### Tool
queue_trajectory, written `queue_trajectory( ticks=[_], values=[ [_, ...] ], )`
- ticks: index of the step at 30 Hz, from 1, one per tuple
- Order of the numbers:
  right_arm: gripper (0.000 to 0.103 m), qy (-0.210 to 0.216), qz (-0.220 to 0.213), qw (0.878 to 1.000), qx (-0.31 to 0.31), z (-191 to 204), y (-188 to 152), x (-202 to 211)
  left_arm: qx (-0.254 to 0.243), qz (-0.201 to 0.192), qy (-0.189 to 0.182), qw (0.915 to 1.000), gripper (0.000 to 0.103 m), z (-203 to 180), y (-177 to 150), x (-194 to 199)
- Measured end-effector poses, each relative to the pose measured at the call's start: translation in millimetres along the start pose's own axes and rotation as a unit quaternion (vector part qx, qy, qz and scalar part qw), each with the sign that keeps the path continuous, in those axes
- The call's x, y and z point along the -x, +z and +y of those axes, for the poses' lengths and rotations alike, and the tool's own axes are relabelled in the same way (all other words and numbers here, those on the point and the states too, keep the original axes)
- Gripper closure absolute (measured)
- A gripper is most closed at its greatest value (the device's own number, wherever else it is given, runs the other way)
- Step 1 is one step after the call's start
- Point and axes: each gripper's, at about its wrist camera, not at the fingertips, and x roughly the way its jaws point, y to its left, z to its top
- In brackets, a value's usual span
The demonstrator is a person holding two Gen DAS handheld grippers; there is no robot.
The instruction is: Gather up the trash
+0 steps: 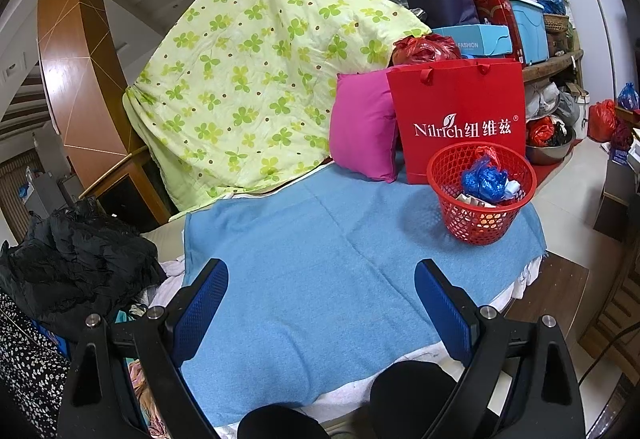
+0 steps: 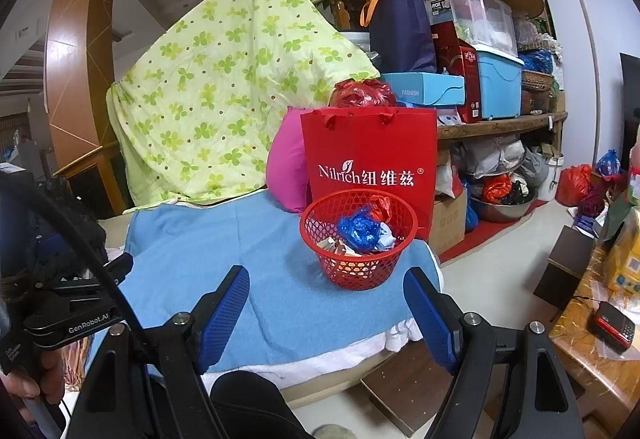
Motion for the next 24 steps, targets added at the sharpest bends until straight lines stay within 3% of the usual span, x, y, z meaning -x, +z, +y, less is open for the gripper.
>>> queue_trajectory(
  ticks=[24],
  values=[
    [0.021, 0.0, 0.003, 1.0, 0.0, 0.0, -5.1, -6.9, -0.001, 0.008, 0.0, 1.0, 0.009, -3.4, -4.2, -6.5]
  ],
)
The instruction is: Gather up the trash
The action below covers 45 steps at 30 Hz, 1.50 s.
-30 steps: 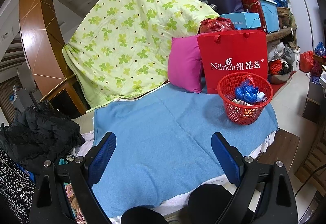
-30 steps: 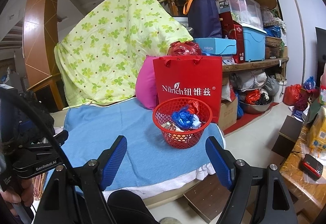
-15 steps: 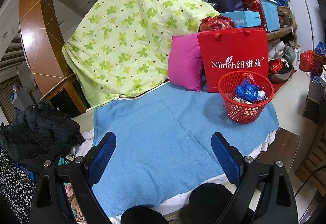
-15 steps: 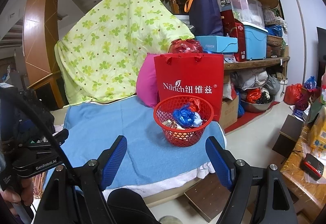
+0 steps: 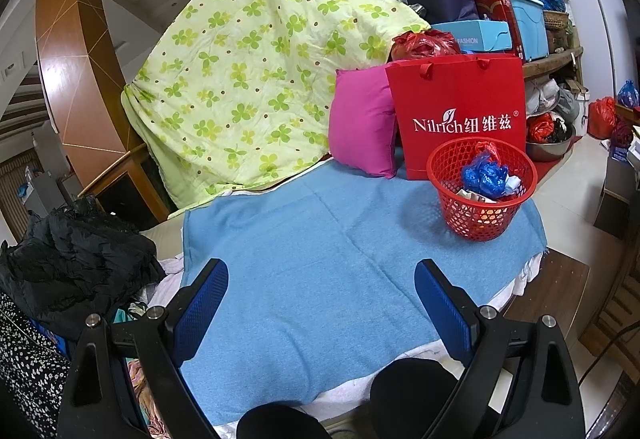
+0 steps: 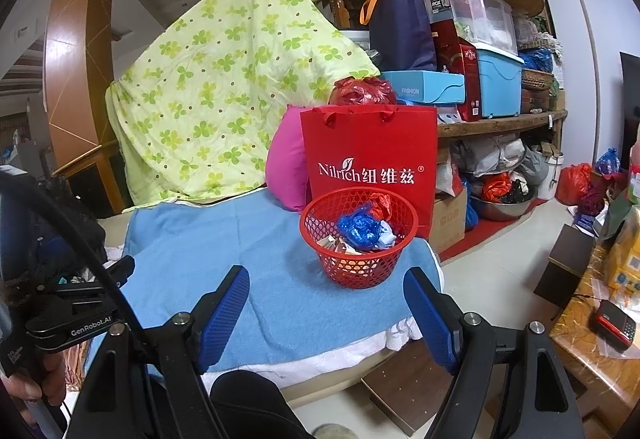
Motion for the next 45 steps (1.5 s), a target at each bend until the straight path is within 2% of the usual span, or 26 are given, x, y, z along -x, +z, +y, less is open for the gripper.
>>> queue_trajectory(
  ticks=[45],
  values=[
    [0.021, -0.003, -0.001, 1.0, -0.006, -3.5, 3.5, -5.4, -0.001, 0.007, 0.0, 1.0, 0.009, -4.5, -3.3, -7.1]
  ],
)
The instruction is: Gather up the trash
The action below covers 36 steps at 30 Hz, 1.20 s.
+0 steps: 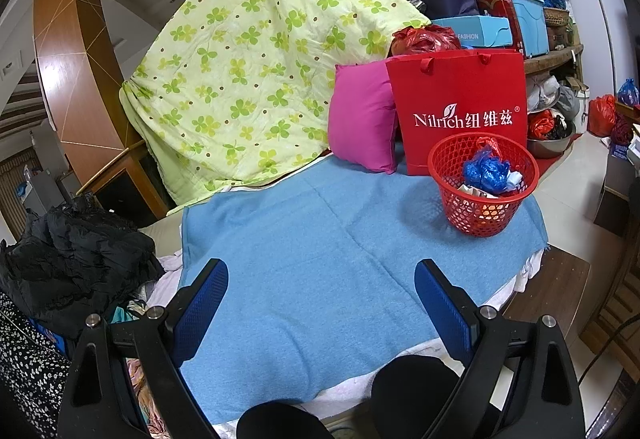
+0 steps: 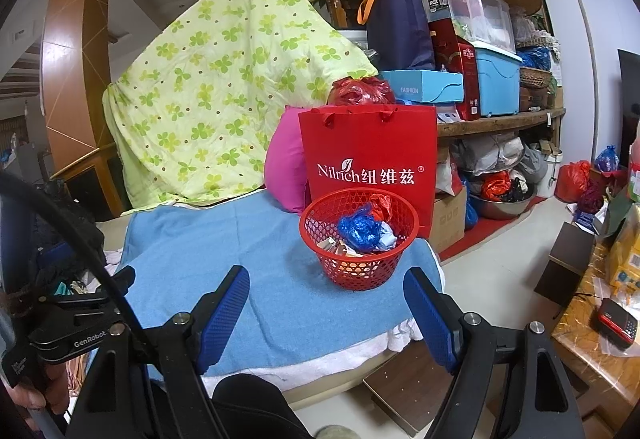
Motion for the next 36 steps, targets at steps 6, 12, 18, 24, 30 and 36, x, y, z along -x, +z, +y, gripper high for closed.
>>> queue_trajectory(
  ticks=[6, 12, 18, 24, 30, 36],
  values=[
    [0.021, -0.004, -0.003, 1.0, -0.008, -2, 5, 1, 0.003, 0.003, -0.001, 1.0, 0.009, 4, 0, -1],
    [0.021, -0.004, -0.002, 1.0, -0.007, -2, 5, 1, 0.005, 0.004, -0.003, 1.0, 0.009, 6, -1, -2],
    [0.021, -0.005, -0.004, 1.0, -0.003, -1, 5, -1, 0.003, 0.005, -0.005, 1.0, 0.009, 6, -1, -4],
    [0.021, -0.013, -0.002, 1.0, -0.002, -1, 12, -16, 0.001, 0.011, -0.011, 0.9999, 0.009, 3, 1, -15],
    [0.021, -0.014, 0.014, 1.0, -0.01, -3, 22, -50, 0.001, 0.013, -0.031, 0.9994, 0.009, -2, 17, -35],
    [0.021, -0.017, 0.028, 0.999, -0.024, -11, 27, -83, -0.001, 0.014, -0.051, 0.9986, 0.009, -9, 38, -59]
  ],
)
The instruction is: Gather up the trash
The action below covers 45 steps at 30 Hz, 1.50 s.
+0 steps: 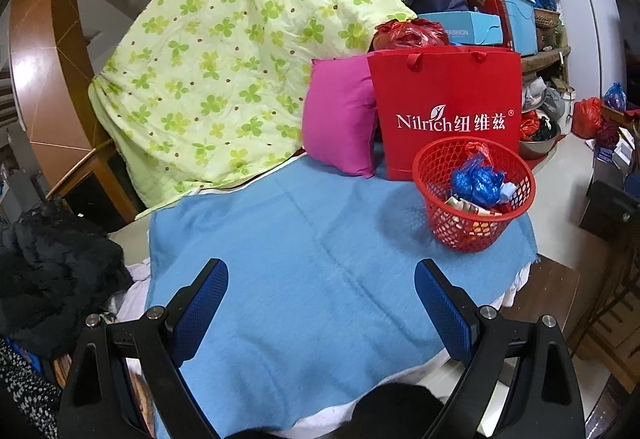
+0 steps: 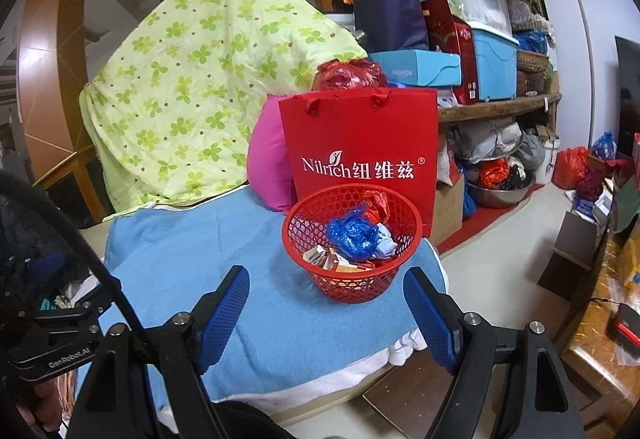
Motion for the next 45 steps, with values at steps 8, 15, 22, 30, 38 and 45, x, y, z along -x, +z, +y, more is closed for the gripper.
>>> queue_trajectory(
  ticks=[8, 15, 22, 30, 38, 45],
  values=[
    [0.021, -0.001, 0.024, 0.999, -0.031, -19, 12, -45, -0.013, 0.031, -0.001, 0.9994, 0.009, -12, 16, -43],
    [0.021, -0.008, 0.032, 0.999, -0.038, -30, 15, -75, -0.023, 0.055, 0.001, 0.9982, 0.009, -25, 25, -74],
    [0.021, -0.008, 0.025, 0.999, -0.031, -36, 17, -94, -0.039, 0.076, 0.008, 0.9964, 0.009, -40, 30, -98],
    [0.021, -0.003, 0.025, 0.999, -0.034, -54, 18, -112, -0.051, 0.09, 0.013, 0.9946, 0.009, -62, 39, -115],
    [0.021, -0.009, 0.026, 0.999, -0.023, -64, 19, -115, -0.057, 0.092, 0.001, 0.9941, 0.009, -80, 47, -123],
    [0.021, -0.01, 0.03, 0.999, -0.008, -53, 20, -115, -0.043, 0.084, -0.011, 0.9955, 0.009, -71, 47, -122]
  ],
)
